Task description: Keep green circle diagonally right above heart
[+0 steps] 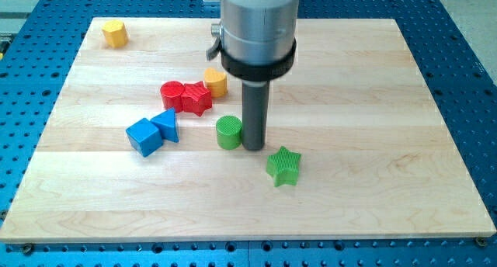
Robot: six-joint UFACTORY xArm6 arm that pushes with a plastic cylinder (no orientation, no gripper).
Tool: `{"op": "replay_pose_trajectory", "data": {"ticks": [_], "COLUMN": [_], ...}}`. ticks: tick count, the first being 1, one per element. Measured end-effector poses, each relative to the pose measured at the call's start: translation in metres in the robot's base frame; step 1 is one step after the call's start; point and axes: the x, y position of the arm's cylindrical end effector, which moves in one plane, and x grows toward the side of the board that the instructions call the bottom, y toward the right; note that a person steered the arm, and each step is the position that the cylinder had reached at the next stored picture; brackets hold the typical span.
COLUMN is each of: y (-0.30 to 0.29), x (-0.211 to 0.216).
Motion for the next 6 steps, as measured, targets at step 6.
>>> {"op": "replay_pose_trajectory", "data": {"ticks": [6], "y": [-0.050], "x": [-0.048]}}
